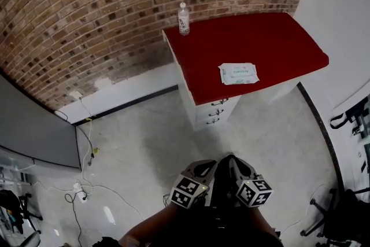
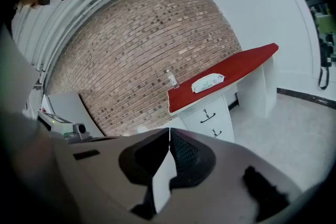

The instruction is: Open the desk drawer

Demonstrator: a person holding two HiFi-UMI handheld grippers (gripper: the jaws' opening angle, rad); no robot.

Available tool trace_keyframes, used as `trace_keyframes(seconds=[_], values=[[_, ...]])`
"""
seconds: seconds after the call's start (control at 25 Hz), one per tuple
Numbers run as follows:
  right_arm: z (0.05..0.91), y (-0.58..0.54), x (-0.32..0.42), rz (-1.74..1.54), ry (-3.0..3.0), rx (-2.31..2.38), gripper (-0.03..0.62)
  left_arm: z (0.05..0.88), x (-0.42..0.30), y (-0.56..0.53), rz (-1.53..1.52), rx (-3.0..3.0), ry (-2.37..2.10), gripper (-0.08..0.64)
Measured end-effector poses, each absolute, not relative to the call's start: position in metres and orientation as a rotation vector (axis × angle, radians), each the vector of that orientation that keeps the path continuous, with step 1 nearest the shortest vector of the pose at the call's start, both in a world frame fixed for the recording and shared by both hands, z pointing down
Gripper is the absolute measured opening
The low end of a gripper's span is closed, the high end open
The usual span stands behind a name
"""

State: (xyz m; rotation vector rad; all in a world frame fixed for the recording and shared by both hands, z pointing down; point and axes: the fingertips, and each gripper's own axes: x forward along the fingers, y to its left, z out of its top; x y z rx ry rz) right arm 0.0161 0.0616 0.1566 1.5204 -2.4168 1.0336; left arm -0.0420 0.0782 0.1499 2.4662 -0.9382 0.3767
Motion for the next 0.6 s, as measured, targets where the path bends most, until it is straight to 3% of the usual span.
trace_keyframes(seconds=[0.6], values=[[0.163, -0.009, 0.044, 0.876, -2.517, 1.414, 0.014, 0.162, -0.018, 0.002, 0.324, 2.483, -1.040, 0.009]])
